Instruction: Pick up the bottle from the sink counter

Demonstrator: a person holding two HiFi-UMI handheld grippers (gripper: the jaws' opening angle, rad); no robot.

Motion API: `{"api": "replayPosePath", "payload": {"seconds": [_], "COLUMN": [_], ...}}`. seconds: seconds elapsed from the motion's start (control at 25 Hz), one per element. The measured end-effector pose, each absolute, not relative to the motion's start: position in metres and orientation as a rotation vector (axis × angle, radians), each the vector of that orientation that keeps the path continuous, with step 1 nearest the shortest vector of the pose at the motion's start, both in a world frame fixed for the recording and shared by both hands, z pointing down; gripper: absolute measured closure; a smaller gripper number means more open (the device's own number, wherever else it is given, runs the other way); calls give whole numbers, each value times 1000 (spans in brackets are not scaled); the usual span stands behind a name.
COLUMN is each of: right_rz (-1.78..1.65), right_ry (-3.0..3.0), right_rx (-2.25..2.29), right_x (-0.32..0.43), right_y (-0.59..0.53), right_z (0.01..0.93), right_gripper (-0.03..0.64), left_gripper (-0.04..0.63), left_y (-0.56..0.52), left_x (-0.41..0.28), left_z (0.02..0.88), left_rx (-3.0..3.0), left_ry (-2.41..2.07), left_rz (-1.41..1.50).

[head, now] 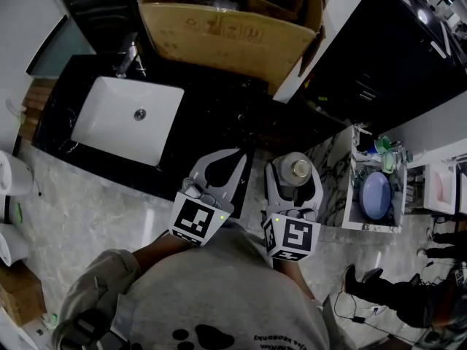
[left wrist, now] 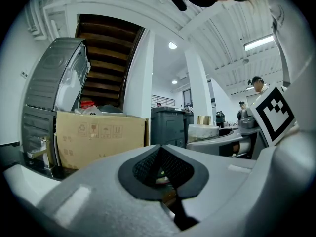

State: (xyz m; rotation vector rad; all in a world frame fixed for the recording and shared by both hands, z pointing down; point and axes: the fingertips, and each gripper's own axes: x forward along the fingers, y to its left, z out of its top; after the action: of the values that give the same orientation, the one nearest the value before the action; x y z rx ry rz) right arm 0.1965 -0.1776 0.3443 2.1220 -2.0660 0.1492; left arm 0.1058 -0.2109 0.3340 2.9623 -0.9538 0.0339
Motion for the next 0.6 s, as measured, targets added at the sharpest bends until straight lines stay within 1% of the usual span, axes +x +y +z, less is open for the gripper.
{"api": "replayPosePath", "payload": {"seconds": [0.6], "right_rz": [131], "right_ry": [-2119], "right_rx": [2067], "right_x": [195], "right_y": [-182], "right_z": [343], "right_gripper": [286], "left_gripper": [594], "left_y": [-203], "left_x": [112], "left_z": [335], "left_rx": [2966], "left_ry": [-957], "left_rz": [44]}}
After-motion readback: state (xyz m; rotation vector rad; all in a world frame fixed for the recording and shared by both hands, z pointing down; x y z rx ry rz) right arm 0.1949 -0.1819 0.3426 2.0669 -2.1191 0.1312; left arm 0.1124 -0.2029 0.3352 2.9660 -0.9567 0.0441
